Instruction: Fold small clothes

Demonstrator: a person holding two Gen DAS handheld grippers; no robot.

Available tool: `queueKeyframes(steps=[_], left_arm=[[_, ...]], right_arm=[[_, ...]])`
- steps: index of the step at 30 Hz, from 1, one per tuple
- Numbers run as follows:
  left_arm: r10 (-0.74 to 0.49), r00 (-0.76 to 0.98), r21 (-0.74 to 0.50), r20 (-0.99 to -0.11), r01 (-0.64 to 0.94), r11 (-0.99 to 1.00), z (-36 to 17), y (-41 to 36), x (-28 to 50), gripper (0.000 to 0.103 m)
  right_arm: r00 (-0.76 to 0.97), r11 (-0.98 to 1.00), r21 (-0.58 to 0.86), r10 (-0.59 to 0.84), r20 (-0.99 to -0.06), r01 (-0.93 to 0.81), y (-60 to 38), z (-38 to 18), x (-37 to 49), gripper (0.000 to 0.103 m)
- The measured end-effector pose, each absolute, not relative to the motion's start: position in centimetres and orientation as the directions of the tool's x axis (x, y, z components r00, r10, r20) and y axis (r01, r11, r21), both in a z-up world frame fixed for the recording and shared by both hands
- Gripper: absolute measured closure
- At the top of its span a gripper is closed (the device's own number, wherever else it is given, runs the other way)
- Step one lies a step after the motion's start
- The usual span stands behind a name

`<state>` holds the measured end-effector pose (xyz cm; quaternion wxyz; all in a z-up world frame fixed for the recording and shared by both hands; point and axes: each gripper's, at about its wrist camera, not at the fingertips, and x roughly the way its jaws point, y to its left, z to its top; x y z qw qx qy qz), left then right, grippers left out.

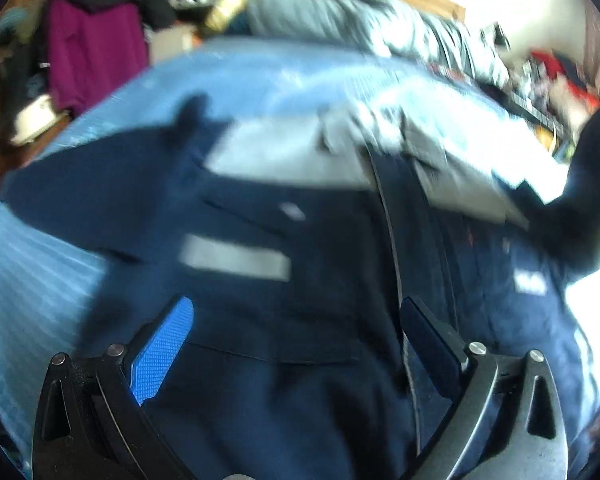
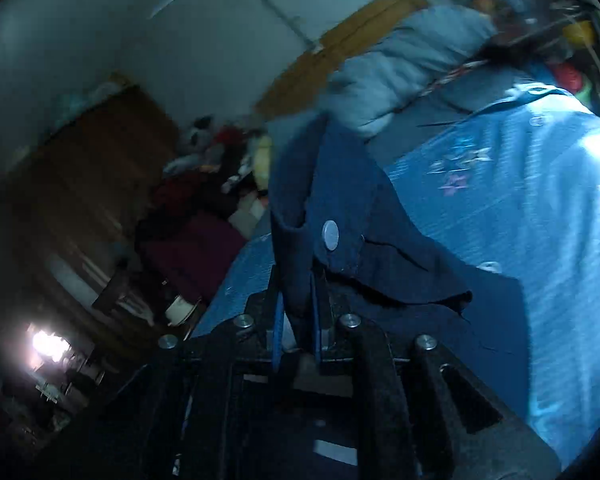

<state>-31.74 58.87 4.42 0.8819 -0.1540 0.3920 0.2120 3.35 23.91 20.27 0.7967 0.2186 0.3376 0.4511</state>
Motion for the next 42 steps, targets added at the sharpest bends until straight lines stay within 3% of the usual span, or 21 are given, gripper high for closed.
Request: queueKeyframes(steps=[4,6,7,9,14,21,23,25,30,32,39,41,42], left_arm=[[0.293,0.639,-0.155,-0.711,-0.549,0.821,7.6,62.4,-34.6,0.000],[0.307,0.647,-0.167,-0.699,-0.564,0.809,8.4,63.9,-35.8,0.000],[0.309,0.646,-0.170,-0.698,-0.569,0.805,8.5,64.5,-36.2,0.000],[0.304,0.640,-0.177,-0.706,-0.574,0.799,8.2,65.8,-36.8,0.000],[0.247,0.641,-0.226,-0.727,-0.563,0.795,6.3,67.4,-37.2,0.000],[0.137,0.666,-0.302,-0.734,-0.500,0.812,4.0,66.4,-34.5,0.000],[0.116,0.665,-0.321,-0.738,-0.497,0.806,3.4,66.2,-33.7,0.000],[0.107,0.666,-0.335,-0.739,-0.500,0.799,3.1,65.9,-33.3,0.000],[0.124,0.673,-0.355,-0.729,-0.526,0.773,3.5,66.5,-34.1,0.000],[0.147,0.671,-0.355,-0.726,-0.550,0.756,3.7,67.4,-35.2,0.000],[0.197,0.616,-0.331,-0.763,-0.634,0.699,2.8,70.4,-38.5,0.000],[0.191,0.610,-0.343,-0.769,-0.647,0.681,2.6,70.6,-38.7,0.000],[0.189,0.613,-0.347,-0.767,-0.644,0.681,2.7,70.5,-38.8,0.000]], right_arm=[[0.175,0.378,0.651,0.918,-0.356,-0.658,39.1,19.0,-1.0,0.091],[0.082,0.358,0.649,0.906,-0.415,-0.671,45.4,16.6,-3.3,0.084],[0.061,0.376,0.633,0.885,-0.461,-0.676,47.7,15.3,-4.7,0.074],[0.046,0.397,0.612,0.861,-0.507,-0.684,49.5,13.4,-7.3,0.070],[0.084,0.449,0.577,0.832,-0.548,-0.682,44.5,9.7,-10.9,0.059],[0.287,0.691,0.517,0.699,-0.655,-0.505,29.0,4.4,-8.1,0.057],[0.336,0.732,0.493,0.665,-0.667,-0.471,27.0,4.1,-6.6,0.077],[0.354,0.746,0.483,0.652,-0.670,-0.459,26.3,3.3,-5.5,0.086],[0.155,0.730,0.376,0.545,-0.824,-0.570,29.6,-2.7,-7.5,0.088],[0.161,0.705,0.360,0.556,-0.815,-0.611,29.6,-2.0,-9.6,0.081],[0.338,0.766,0.339,0.572,-0.748,-0.546,26.7,1.5,-7.5,0.079],[0.319,0.787,0.330,0.539,-0.780,-0.521,26.8,0.4,-6.3,0.062],[0.319,0.793,0.308,0.520,-0.792,-0.526,26.8,0.2,-6.4,0.061]])
